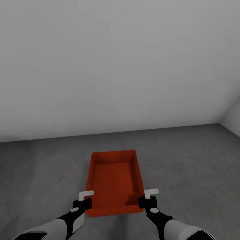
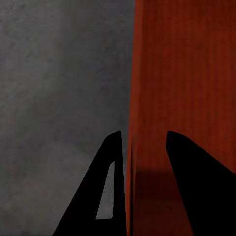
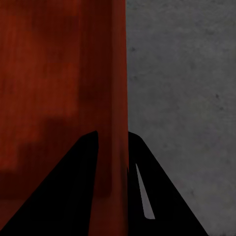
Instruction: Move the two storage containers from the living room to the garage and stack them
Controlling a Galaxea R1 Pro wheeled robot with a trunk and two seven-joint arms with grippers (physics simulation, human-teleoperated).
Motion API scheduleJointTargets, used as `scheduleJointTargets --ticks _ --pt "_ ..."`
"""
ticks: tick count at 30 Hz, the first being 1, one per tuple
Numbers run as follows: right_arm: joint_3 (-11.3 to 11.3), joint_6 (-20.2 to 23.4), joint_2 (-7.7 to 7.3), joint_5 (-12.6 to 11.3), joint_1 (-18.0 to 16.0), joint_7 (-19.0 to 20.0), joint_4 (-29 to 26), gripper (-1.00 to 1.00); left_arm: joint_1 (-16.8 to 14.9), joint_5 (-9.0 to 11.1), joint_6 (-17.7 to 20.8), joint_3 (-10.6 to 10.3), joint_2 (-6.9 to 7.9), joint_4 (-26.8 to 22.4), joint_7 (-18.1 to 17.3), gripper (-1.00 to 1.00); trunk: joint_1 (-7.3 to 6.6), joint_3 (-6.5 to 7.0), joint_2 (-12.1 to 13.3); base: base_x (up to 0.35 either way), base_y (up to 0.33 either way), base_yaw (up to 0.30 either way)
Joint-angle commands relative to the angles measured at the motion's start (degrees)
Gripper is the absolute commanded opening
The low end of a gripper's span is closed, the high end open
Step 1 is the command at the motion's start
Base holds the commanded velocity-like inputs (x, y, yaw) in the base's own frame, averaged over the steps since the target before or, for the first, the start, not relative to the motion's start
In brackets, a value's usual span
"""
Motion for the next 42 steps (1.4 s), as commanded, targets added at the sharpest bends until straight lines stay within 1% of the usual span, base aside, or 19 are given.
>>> scheduleJointTargets --ticks 1,29,35,42 --pt "-3.03 0.01 0.19 -0.14 -0.06 1.07 0.04 -1.00 -0.03 0.82 -0.37 0.25 0.00 -0.10 0.42 -1.00 0.22 -0.22 -0.43 0.000 0.000 0.000" --pt "-3.03 0.01 0.25 -0.16 -0.06 1.05 0.04 -1.00 -0.03 0.82 -0.37 0.28 -0.01 -0.10 0.42 -1.00 6.37 -5.25 -11.66 0.000 0.000 0.001" --pt "-3.03 0.01 0.25 -0.14 -0.06 1.06 0.04 -1.00 -0.03 0.82 -0.37 0.29 0.00 -0.10 0.42 -1.00 7.68 -6.33 -14.07 0.000 0.000 0.122" --pt "-3.03 0.01 0.22 -0.14 -0.06 1.07 0.04 -1.00 -0.03 0.82 -0.37 0.28 -0.01 -0.10 0.42 -1.00 9.22 -7.58 -16.88 0.000 0.000 0.019"
